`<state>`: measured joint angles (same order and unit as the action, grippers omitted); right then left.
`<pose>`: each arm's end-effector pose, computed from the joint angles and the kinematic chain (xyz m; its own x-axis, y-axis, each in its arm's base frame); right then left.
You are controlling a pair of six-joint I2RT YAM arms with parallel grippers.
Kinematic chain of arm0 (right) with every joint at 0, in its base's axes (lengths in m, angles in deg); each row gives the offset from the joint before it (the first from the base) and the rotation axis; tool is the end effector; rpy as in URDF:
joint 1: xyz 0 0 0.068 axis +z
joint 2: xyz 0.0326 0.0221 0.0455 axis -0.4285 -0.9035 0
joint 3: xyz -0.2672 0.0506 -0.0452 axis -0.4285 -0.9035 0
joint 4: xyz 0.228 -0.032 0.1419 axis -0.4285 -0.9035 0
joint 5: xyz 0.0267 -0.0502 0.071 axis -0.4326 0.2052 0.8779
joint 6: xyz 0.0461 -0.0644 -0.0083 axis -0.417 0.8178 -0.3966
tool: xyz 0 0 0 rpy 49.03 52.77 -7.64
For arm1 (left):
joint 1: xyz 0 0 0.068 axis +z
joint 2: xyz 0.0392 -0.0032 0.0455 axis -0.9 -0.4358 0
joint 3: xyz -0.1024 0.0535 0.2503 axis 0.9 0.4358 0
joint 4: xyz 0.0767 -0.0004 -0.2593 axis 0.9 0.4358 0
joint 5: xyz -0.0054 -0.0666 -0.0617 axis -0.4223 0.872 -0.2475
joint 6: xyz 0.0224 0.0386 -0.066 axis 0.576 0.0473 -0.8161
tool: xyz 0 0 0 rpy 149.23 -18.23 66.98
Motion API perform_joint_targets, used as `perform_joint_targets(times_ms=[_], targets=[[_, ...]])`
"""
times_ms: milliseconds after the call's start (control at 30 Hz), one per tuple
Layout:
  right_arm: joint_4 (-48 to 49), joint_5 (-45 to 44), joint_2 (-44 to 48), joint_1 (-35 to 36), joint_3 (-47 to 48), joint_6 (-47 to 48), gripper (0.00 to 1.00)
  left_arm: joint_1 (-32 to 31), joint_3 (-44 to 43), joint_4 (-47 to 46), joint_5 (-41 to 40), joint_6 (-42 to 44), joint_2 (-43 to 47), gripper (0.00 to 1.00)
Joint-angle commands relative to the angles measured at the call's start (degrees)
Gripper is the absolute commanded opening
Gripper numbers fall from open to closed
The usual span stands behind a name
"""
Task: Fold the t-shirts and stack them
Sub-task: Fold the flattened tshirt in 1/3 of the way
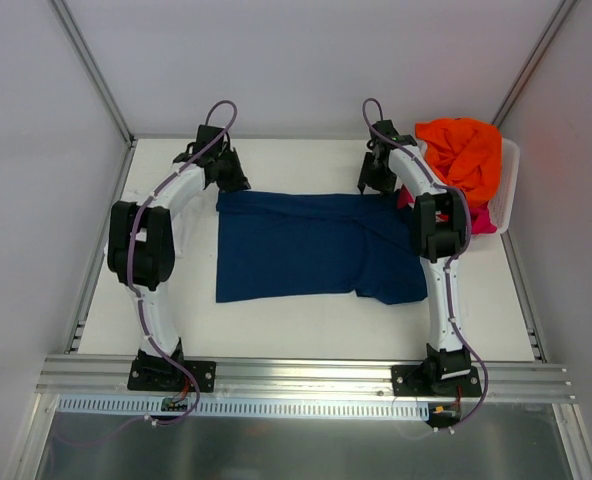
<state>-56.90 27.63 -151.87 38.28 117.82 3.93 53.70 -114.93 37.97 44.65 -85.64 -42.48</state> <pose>0.5459 0.1172 0.1460 -0.8795 -0.0434 -0.4740 -0.0352 0.9990 -0.0261 0.4735 -0.1020 0.2218 -0.7277 -0.3251 -0.6040 -0.0048 0.8830 -0.4694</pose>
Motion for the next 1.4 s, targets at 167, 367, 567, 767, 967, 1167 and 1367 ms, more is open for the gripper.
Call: perform_joint_targets(times_ms=[167, 367, 567, 767, 967, 1167, 1367], targets=[[8.51, 1.43, 7.89, 2.03, -9.71, 2.86, 0.84, 0.62, 0.24, -0.23, 0.54, -2.46, -7.04, 0.00], [9.31, 0.38, 12.91, 2.38, -12.36, 3.04, 0.84, 0.79, -0.89, 2.15, -2.10, -2.03, -8.80, 0.00], [11.86, -1.03, 18.11, 3.70, -18.95, 3.57, 0.84, 1.93, -2.74, 4.61, -5.00, -1.32, -10.73, 0.00], [12.65, -2.35, 22.94, 4.67, -23.08, 4.00, 0.84, 5.27, -4.32, 5.40, -4.56, -0.97, -12.66, 0.00], [13.18, -4.37, 26.90, 5.29, -26.25, 4.18, 0.85, 7.38, -7.22, 6.63, -4.65, -0.44, -15.30, 0.00], [12.57, -6.13, 27.26, 5.38, -26.25, 4.45, 0.85, 9.31, -10.30, 8.03, -4.04, -0.18, -16.44, 0.00], [12.04, -7.27, 25.76, 5.46, -26.08, 4.27, 0.85, 10.54, -13.46, 9.53, -4.21, -0.09, -18.20, 0.00]])
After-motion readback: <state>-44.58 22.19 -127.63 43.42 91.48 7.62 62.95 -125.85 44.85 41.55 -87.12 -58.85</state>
